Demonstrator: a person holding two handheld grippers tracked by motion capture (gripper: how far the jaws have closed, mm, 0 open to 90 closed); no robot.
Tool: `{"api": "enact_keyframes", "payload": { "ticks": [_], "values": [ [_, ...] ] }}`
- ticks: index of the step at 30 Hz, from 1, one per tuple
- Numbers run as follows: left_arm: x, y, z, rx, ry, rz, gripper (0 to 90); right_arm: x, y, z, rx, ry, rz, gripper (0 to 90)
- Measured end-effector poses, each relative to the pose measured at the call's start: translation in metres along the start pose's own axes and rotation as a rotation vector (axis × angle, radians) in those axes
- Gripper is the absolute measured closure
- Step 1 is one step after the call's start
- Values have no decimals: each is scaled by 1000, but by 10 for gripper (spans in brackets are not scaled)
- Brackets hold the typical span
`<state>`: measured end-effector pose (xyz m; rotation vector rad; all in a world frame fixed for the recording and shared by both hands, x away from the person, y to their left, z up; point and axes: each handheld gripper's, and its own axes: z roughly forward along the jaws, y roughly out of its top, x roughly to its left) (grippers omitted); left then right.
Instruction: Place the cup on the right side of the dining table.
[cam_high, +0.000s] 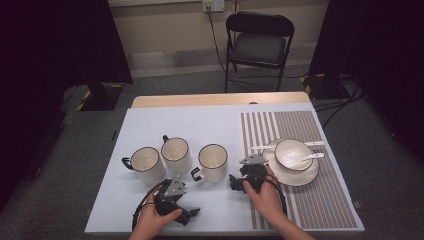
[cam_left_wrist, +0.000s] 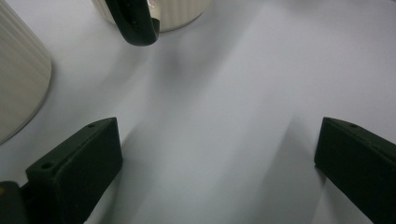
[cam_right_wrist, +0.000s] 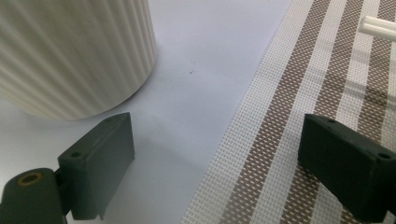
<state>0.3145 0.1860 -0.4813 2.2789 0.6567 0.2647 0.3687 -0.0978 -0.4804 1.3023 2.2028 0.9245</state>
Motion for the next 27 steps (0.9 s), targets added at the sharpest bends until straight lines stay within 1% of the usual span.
{"api": "enact_keyframes", "payload": {
  "ticks": [2, 5, 6, 7, 9, 10, 11, 12, 13, 14, 15, 17, 18, 19, 20, 21, 23, 24, 25, 26, 27],
  "values": [
    [0, 0, 0, -1, 0, -1, 0, 0, 0, 0, 0, 0, -1, 97],
    [0, 0, 0, 1, -1, -2, 1, 0, 0, 0, -2, 7, -16, 102],
    [-1, 1, 1, -3, 2, -15, 0, -1, 1, 1, -4, 16, -28, 100],
    [-1, 1, 1, 2, 5, -17, 0, -3, 1, 1, -4, 32, -43, 100],
    [-2, 2, 1, 6, 18, -20, 0, -4, 2, 2, -4, 39, -48, 100],
    [-3, 2, 1, 0, 15, -22, 1, -7, 3, 3, 2, 62, -65, 97],
    [-3, 2, 0, 4, 24, -24, 5, -7, 5, 3, 8, 67, -70, 97],
    [-3, 2, 0, 4, 24, -24, 18, -7, 5, 3, 8, 67, -70, 97],
    [-3, 3, -2, 4, 41, -40, 42, -8, 8, 4, 34, 71, -75, 98],
    [-3, 3, -2, 4, 41, -40, 74, -8, 8, 4, 34, 71, -75, 98],
    [-3, 4, -3, 11, 53, -48, 74, -8, 9, 4, 41, 77, -82, 98],
    [-2, 5, -6, 12, 68, -64, 172, -9, 10, 4, 47, 81, -84, 99],
    [-1, 5, -6, 1, 63, -82, 182, -9, 11, 4, 52, 82, -87, 101],
    [0, 6, -8, 6, 76, -89, 160, -9, 12, 4, 64, 90, -91, 108],
    [0, 6, -8, 6, 76, -89, 174, -9, 12, 4, 64, 90, -91, 108],
    [1, 8, -9, 5, 80, -94, 174, -10, 13, 3, 68, 100, -98, 113],
    [2, 10, -10, -15, 86, -115, 178, -12, 15, 2, 78, 118, -110, 118],
    [2, 14, -13, -23, 97, -122, 203, -15, 17, 2, 87, 153, -105, 120],
    [2, 14, -13, -23, 97, -122, 222, -15, 17, 2, 87, 153, -105, 120],
    [2, 15, -15, -39, 105, -124, 222, -15, 17, 1, 91, 149, -105, 121],
    [3, 17, -17, -41, 109, -115, 291, -17, 18, 0, 96, 158, -109, 128]
  ]
}}
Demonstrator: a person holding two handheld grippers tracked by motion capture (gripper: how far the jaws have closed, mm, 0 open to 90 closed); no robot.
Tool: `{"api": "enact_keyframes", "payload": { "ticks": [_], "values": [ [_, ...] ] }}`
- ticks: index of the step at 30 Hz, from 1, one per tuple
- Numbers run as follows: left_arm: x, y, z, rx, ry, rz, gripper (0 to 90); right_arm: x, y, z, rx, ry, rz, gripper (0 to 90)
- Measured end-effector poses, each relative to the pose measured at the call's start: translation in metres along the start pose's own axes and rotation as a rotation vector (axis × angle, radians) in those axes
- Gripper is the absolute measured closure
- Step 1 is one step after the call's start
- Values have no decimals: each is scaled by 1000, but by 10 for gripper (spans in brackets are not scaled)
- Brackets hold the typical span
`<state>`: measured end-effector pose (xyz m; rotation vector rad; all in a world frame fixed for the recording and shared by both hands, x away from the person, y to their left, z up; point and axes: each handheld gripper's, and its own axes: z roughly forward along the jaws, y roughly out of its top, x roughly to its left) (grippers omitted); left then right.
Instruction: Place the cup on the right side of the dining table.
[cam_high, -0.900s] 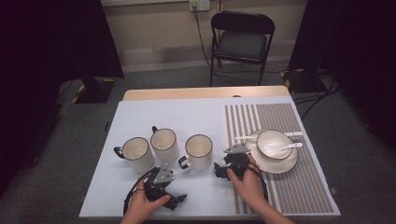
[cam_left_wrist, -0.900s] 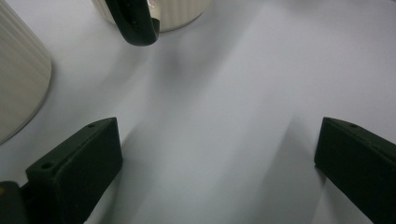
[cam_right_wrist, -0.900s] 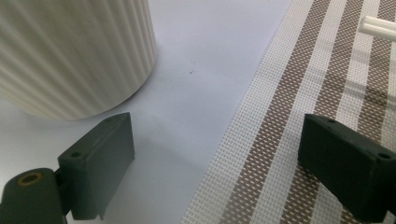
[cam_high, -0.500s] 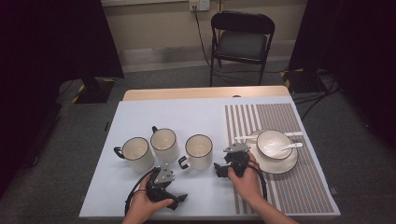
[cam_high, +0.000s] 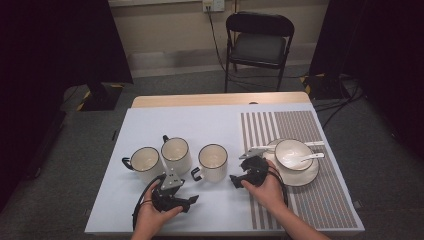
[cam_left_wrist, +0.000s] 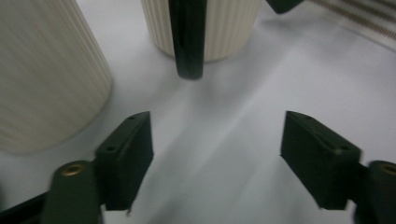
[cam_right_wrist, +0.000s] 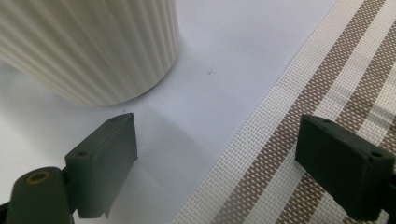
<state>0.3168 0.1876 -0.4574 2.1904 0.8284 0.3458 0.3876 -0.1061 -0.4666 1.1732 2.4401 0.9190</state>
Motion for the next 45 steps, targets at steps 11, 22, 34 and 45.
{"api": "enact_keyframes", "payload": {
  "ticks": [11, 22, 34, 45],
  "values": [
    [7, 16, -4, -37, 1, -55, 360, -2, 7, -10, 28, 75, 2, 139],
    [2, 29, 4, 11, 61, 56, 508, -8, 16, -19, 95, 103, 0, 153],
    [0, 37, 7, -24, 82, 54, 576, -17, 30, -35, 97, 113, 1, 144],
    [6, 41, 7, -13, 34, -24, 715, -16, 48, -48, 101, 132, -10, 251]
  ]
}}
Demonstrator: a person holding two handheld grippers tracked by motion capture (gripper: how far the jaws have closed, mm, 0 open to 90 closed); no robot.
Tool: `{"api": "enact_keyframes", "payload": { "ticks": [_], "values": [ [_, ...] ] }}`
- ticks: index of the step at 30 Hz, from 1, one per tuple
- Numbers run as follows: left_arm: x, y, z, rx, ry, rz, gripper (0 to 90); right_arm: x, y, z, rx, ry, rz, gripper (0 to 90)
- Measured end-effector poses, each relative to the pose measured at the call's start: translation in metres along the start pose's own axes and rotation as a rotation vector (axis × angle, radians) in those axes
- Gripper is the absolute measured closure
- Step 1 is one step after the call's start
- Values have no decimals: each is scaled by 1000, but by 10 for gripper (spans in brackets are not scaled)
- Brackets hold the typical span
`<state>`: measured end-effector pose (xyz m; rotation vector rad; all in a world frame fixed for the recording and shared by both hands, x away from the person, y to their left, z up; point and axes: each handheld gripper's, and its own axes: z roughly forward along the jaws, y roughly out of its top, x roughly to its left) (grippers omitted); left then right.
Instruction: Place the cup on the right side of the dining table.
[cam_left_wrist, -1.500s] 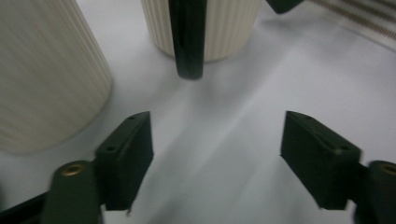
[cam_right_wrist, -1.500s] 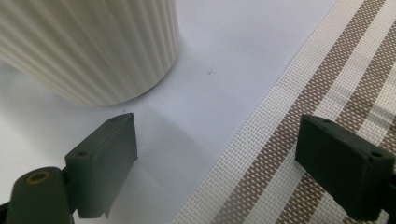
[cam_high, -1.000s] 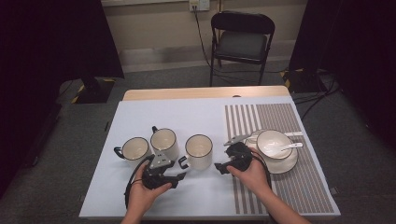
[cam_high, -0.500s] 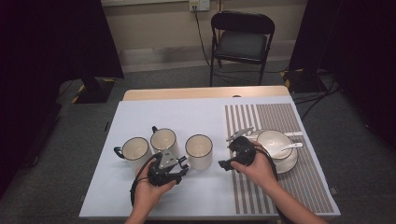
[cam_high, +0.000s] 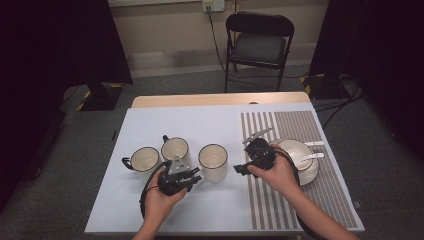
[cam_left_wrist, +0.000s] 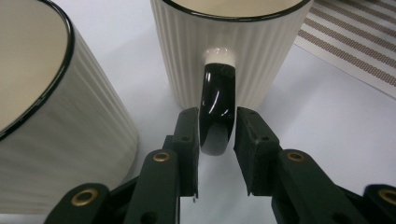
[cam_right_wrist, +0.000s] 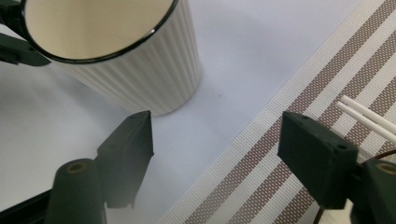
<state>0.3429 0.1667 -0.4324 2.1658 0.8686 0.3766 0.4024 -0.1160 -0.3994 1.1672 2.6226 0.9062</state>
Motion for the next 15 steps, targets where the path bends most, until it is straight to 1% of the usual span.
{"api": "enact_keyframes", "payload": {
  "ticks": [1, 3, 4, 6, 7, 8, 10, 13, 15],
  "values": [
    [1, 0, 0, 5, 2, 14, 719, 1, 3, -2, 0, -9, 1, 246],
    [1, 1, 1, 12, 9, 14, 726, 1, 4, -2, 1, -10, -6, 246],
    [1, 1, 2, 13, 10, 16, 736, 2, 5, -3, 3, -10, 2, 244],
    [2, 1, 2, 17, 14, 20, 760, 3, 7, -5, 4, -14, 2, 243],
    [3, 1, 2, 16, 5, 10, 767, 2, 8, -5, 2, -14, -1, 242],
    [3, 2, 2, 18, 2, 10, 770, 3, 9, -6, -2, -12, 5, 240],
    [3, 2, 2, 20, 3, 14, 772, 3, 12, -7, -6, -10, 8, 240],
    [3, 3, 2, 26, 3, 7, 773, 4, 19, -10, -17, 0, 20, 251],
    [3, 3, 2, 26, 5, 6, 773, 4, 21, -11, -14, 1, 23, 253]
  ]
}}
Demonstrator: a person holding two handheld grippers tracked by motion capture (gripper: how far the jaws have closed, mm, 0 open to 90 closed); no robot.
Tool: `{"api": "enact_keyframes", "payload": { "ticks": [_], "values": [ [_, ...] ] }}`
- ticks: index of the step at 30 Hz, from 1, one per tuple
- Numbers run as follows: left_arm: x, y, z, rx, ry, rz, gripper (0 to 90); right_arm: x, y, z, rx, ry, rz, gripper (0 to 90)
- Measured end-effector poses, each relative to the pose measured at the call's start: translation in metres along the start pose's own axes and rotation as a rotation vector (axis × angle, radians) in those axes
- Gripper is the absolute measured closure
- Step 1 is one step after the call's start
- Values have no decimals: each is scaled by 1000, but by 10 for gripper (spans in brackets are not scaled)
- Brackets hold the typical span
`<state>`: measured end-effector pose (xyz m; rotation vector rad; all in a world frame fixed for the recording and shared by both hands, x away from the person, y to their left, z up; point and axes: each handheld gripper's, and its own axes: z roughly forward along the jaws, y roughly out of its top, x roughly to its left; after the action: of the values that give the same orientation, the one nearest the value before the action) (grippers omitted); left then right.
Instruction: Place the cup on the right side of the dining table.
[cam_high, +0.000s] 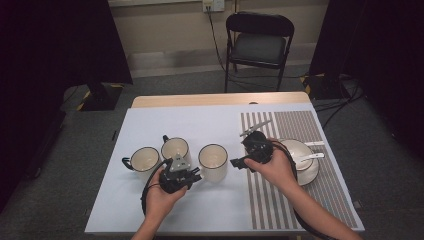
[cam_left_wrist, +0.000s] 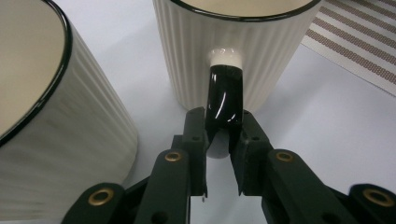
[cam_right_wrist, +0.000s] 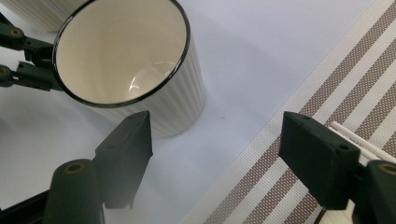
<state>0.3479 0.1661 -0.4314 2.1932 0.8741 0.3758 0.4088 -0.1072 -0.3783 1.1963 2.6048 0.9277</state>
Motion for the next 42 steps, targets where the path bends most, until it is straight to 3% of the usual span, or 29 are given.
{"api": "enact_keyframes", "payload": {
  "ticks": [9, 20, 27, 33, 42],
  "values": [
    [-1, 0, 1, -2, 12, 0, 771, 3, 18, 4, 9, 6, 26, 299],
    [0, -2, 7, -10, -6, -9, 749, 9, 41, 13, 10, 21, 52, 431],
    [1, -3, 9, -12, -12, -17, 765, 11, 43, 30, 33, 0, 62, 541],
    [1, -2, 9, -12, -11, -17, 764, 13, 44, 34, 43, -20, 56, 650],
    [0, -1, 10, -14, 0, -9, 738, 13, 43, 40, 62, 16, 75, 726]
  ]
}}
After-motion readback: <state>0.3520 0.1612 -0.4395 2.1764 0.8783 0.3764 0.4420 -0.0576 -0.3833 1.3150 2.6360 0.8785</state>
